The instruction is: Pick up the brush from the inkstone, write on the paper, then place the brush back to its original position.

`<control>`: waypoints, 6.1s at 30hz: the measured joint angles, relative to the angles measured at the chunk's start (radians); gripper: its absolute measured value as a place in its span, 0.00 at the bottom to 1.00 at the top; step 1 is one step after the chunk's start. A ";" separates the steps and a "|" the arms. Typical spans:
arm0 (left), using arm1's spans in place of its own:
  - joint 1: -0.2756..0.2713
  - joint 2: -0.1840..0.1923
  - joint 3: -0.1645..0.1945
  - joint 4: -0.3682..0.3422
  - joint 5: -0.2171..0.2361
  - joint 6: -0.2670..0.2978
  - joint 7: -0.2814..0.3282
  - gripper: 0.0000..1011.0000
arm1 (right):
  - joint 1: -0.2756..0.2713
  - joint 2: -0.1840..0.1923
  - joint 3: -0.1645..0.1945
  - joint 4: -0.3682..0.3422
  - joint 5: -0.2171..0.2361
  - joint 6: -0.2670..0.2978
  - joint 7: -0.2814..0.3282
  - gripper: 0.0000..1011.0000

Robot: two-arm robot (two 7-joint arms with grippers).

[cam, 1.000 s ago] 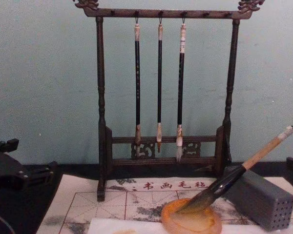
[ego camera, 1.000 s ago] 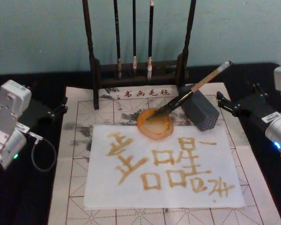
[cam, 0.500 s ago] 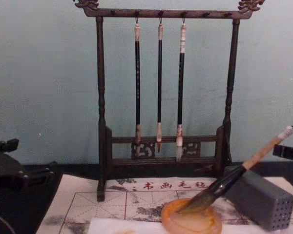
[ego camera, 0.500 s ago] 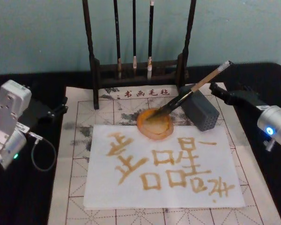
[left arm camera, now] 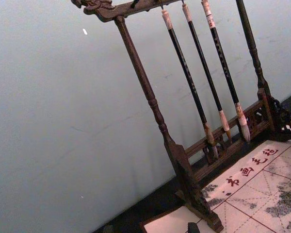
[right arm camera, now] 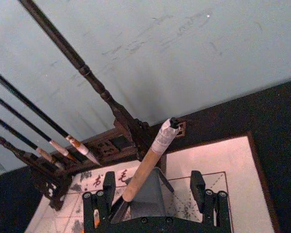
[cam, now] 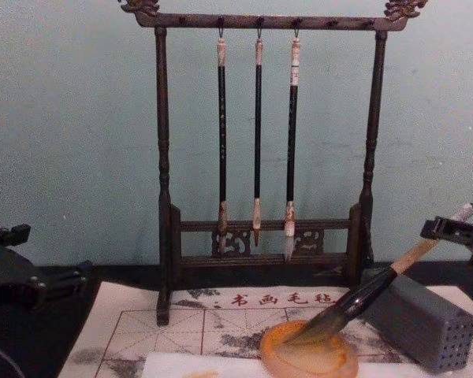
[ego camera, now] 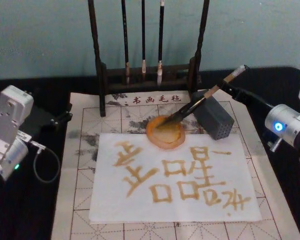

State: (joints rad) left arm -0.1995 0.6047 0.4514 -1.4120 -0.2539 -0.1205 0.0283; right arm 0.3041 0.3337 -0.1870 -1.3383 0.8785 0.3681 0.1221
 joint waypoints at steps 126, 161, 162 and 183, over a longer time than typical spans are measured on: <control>0.000 0.000 0.000 0.000 0.000 0.000 0.000 0.99 | 0.103 -0.033 -0.075 0.109 0.196 -0.034 -0.068 0.20; 0.000 0.000 0.000 0.000 0.000 0.000 0.000 0.99 | -0.076 0.140 -0.110 -0.211 -0.007 -0.285 0.140 0.20; 0.000 0.000 0.000 0.000 0.000 0.000 0.000 0.99 | -0.083 0.145 -0.108 -0.219 -0.009 -0.286 0.145 0.20; 0.000 0.000 0.000 0.000 0.000 0.000 0.000 0.99 | -0.275 0.241 -0.027 -0.355 -0.154 -0.415 0.192 0.20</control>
State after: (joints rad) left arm -0.1995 0.6047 0.4514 -1.4120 -0.2539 -0.1205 0.0283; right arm 0.0291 0.5749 -0.2142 -1.6930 0.7246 -0.0464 0.3141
